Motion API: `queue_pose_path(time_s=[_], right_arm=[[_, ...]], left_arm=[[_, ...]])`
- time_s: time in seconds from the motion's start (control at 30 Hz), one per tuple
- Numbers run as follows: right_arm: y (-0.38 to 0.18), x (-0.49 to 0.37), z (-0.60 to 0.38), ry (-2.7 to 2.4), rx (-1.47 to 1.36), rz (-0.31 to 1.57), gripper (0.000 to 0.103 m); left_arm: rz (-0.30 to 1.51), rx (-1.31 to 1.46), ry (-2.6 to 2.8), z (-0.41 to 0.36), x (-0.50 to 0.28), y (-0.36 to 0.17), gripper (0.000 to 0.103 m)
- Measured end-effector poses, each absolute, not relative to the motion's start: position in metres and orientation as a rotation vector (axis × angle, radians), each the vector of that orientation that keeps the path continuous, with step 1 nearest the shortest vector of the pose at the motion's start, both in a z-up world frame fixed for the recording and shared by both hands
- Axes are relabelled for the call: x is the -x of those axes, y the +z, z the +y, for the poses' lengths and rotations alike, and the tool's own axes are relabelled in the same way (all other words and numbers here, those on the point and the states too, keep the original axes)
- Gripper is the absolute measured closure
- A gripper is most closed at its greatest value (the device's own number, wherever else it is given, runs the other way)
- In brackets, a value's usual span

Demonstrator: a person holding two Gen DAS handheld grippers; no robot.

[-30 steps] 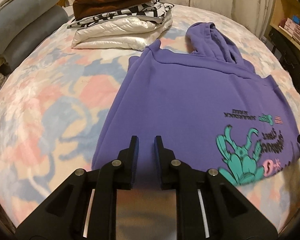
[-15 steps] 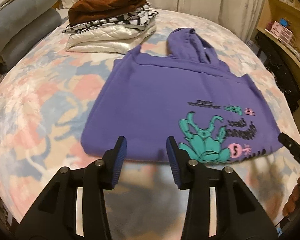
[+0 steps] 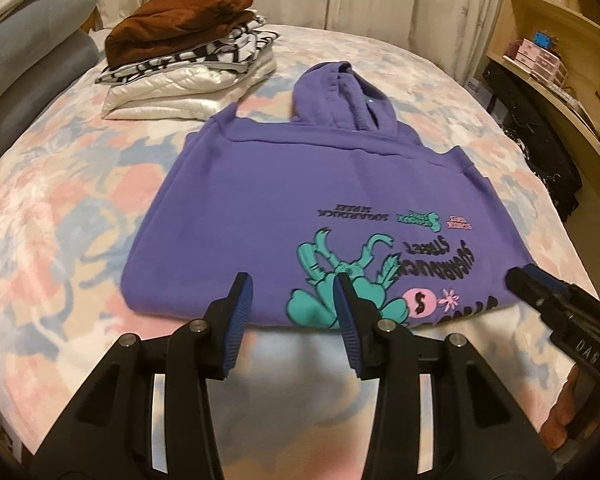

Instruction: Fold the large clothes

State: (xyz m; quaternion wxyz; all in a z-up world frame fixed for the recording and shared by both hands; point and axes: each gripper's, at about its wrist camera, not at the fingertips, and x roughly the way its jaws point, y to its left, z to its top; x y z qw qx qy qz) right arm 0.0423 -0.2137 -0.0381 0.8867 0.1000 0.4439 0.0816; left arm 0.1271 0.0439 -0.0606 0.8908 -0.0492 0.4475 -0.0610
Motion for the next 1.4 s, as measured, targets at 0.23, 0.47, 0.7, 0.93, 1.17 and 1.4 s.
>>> queue_pose_path(time_s=[0.23,0.47,0.7,0.93,1.17,1.4], right_arm=[[-0.076,-0.067,-0.179,0.225,-0.162,0.979,0.052],[-0.127,-0.071,-0.192,0.163,-0.163,1.044,0.052],[-0.145,-0.060,-0.254,0.068,-0.259,1.056,0.052],[-0.145,-0.056,-0.263,0.049,-0.229,1.057,0.052],[-0.144,-0.057,-0.252,0.085,-0.206,1.075,0.042],[-0.131,-0.082,-0.254,0.108,-0.149,1.120,0.041]], left_arm=[[0.983,0.047,-0.108,0.025,-0.149,-0.105,0.063],[1.007,0.039,-0.073,0.039,-0.153,-0.139,0.062],[1.000,0.079,-0.076,0.056,-0.151,-0.144,0.062],[1.006,0.098,-0.079,0.057,-0.150,-0.142,0.062],[1.052,0.065,-0.096,0.056,-0.164,-0.137,0.062],[1.084,0.040,-0.106,0.072,-0.213,-0.119,0.062]])
